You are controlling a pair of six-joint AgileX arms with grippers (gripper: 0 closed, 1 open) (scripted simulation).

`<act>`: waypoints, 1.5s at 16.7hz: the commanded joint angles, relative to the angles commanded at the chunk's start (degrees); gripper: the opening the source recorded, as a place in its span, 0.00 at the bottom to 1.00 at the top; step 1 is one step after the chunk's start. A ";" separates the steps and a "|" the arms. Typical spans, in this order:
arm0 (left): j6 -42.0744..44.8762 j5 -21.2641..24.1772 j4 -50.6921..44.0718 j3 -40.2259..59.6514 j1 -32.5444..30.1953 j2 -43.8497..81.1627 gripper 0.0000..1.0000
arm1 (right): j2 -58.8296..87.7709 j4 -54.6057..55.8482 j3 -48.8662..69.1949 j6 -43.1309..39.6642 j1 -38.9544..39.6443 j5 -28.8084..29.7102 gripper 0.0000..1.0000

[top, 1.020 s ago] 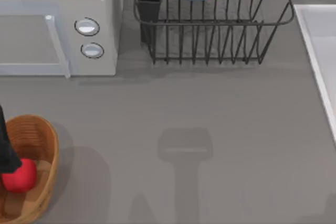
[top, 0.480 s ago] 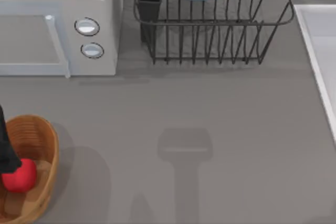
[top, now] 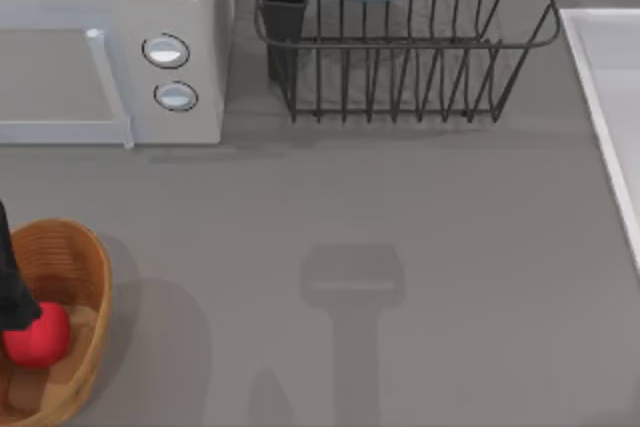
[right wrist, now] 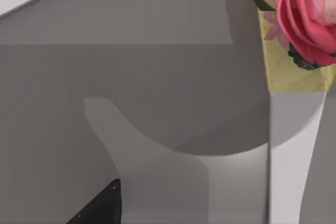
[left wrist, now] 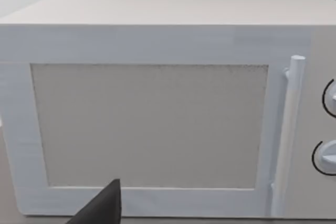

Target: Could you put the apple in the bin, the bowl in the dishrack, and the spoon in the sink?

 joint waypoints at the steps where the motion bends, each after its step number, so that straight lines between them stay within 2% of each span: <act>1: 0.00 0.00 0.00 0.00 0.00 0.00 1.00 | 0.00 0.00 0.00 0.00 0.00 0.00 0.32; 5: 0.00 0.00 0.00 0.00 0.00 0.00 1.00 | 0.00 0.00 0.00 0.00 0.00 0.00 0.02; 6: 0.00 0.00 0.00 0.00 0.00 0.00 1.00 | 0.00 0.00 0.00 0.00 0.00 0.00 0.00; 13: 0.00 0.00 0.00 0.00 0.00 0.00 1.00 | 0.00 0.00 0.00 0.00 0.00 0.00 0.00; 14: 0.00 0.00 0.00 0.00 0.00 0.00 1.00 | -4.10 -3.97 2.05 -0.06 -0.06 -0.07 0.00; 18: 0.00 0.00 0.00 0.00 0.00 0.00 1.00 | -5.42 -8.23 5.31 -0.26 -0.16 -0.16 0.00; 25: 0.00 0.00 0.00 0.00 0.00 0.00 1.00 | -12.72 -28.15 16.78 -0.47 -0.37 -0.10 0.00</act>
